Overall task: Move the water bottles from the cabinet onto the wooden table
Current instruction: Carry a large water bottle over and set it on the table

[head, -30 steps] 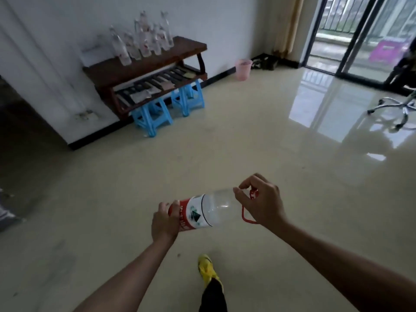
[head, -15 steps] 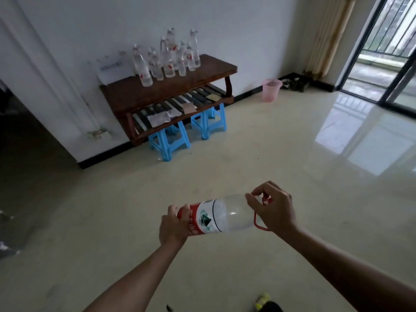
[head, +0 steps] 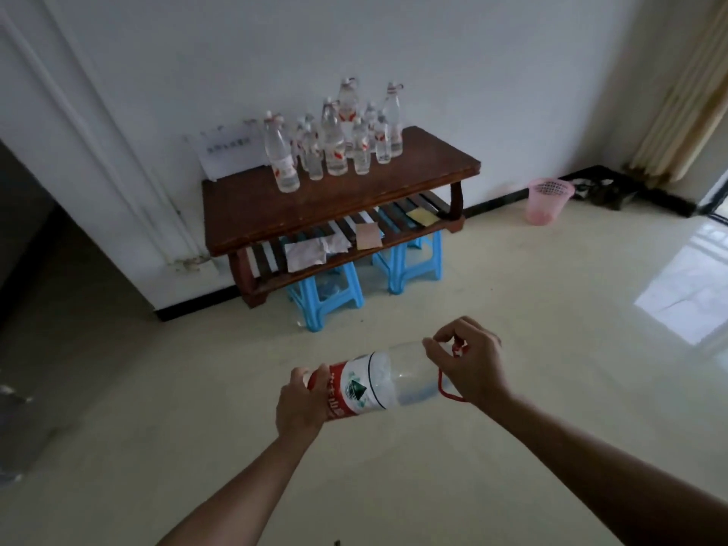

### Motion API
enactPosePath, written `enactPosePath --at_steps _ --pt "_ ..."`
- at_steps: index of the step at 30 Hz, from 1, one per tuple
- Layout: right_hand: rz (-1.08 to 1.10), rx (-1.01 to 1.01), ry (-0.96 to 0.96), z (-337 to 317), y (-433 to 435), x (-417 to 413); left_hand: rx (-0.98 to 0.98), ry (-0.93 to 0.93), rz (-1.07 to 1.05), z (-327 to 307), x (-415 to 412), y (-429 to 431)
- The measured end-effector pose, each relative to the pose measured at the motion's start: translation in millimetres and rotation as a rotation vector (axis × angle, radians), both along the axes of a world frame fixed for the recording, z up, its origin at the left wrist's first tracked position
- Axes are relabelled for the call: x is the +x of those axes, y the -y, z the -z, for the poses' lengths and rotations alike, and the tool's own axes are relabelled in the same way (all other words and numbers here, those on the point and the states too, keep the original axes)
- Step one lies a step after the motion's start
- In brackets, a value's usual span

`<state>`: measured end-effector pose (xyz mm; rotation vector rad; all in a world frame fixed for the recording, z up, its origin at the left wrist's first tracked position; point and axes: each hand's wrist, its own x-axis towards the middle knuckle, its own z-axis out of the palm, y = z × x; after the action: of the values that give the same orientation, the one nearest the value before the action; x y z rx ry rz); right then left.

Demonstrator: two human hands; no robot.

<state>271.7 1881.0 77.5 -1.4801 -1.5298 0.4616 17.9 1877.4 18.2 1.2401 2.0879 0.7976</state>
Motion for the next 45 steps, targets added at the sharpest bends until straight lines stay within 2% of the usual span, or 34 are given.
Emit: enactPosePath --at_steps 4,7,12,20,26,30,36,40,45 --pt "-0.106 0.008 0.078 -9.9 -110.3 -6.0 -0.017 0.03 -0.095 1.8 0.1 -88.6" --pt "-0.143 -0.005 0.116 -7.6 -160.2 -12.7 -0.028 0.03 -0.111 2.4 -5.2 -136.4" --pt "-0.134 -0.038 0.126 8.1 -288.7 -35.5 -0.025 0.085 -0.096 9.4 -27.8 -264.4" --pt "-0.07 -0.055 0.107 -22.2 -464.3 -66.5 -0.008 0.066 0.022 -11.8 -65.3 -465.9" --pt "-0.03 -0.012 0.1 -28.6 -581.0 -58.9 0.009 0.179 0.03 -29.4 -56.0 -587.5" --pt "-0.028 0.044 0.143 -25.6 -672.7 -49.6 0.008 0.17 0.002 -23.2 -47.4 -680.2" --pt "-0.135 0.06 0.157 -21.8 -791.8 -45.2 -0.043 0.233 -0.078 -13.9 -46.7 -785.9" --pt "-0.216 0.086 0.177 -24.3 -869.7 -57.3 -0.096 0.341 -0.233 39.7 -69.5 -858.8" --pt "-0.306 0.096 0.227 -12.8 -929.4 -82.4 -0.172 0.339 -0.285 28.4 -74.3 -894.5"
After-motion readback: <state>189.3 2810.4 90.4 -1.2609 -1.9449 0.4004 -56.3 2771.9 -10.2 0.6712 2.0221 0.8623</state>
